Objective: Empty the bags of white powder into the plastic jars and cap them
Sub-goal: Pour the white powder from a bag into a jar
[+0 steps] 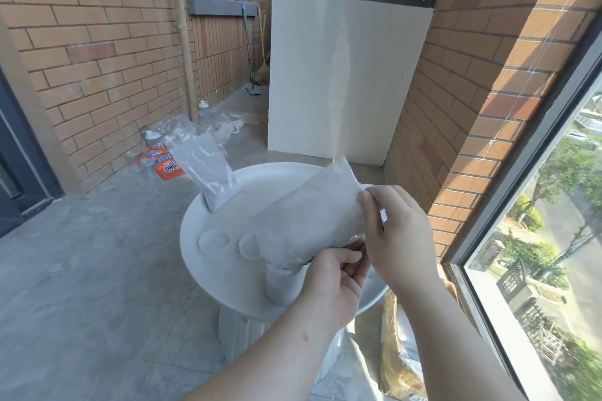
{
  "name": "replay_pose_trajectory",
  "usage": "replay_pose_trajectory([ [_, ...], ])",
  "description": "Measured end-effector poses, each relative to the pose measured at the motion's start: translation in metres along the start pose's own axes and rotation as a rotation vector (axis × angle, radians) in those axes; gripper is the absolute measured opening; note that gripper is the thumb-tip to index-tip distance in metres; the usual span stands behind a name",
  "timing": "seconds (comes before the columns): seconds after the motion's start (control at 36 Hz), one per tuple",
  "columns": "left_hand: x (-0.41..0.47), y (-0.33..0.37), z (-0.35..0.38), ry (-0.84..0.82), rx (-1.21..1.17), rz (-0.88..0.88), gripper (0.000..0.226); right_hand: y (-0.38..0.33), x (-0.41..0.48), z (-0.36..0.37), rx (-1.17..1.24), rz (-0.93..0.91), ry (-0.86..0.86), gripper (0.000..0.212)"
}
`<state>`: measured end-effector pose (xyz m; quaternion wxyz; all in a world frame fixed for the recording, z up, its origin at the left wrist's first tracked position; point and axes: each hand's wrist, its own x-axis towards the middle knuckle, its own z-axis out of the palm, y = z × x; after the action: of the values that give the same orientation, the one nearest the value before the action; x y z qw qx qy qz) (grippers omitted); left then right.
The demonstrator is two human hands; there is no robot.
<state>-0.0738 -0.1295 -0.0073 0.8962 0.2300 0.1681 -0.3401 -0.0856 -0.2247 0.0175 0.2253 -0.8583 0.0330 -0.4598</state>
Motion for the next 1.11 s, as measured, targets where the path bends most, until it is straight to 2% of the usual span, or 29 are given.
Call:
replay_pose_trajectory([
  [0.5,0.001,0.0,0.001,-0.063,-0.041,0.003,0.036,0.001,-0.002,-0.001,0.005,0.028,-0.013,0.022],
  [0.94,0.004,-0.003,0.001,-0.133,-0.031,0.03,0.041,0.012,-0.005,-0.017,0.064,0.081,-0.162,0.014],
  [1.11,0.003,-0.004,0.003,-0.134,-0.034,0.031,0.041,0.016,-0.007,-0.018,0.053,0.048,-0.156,0.013],
])
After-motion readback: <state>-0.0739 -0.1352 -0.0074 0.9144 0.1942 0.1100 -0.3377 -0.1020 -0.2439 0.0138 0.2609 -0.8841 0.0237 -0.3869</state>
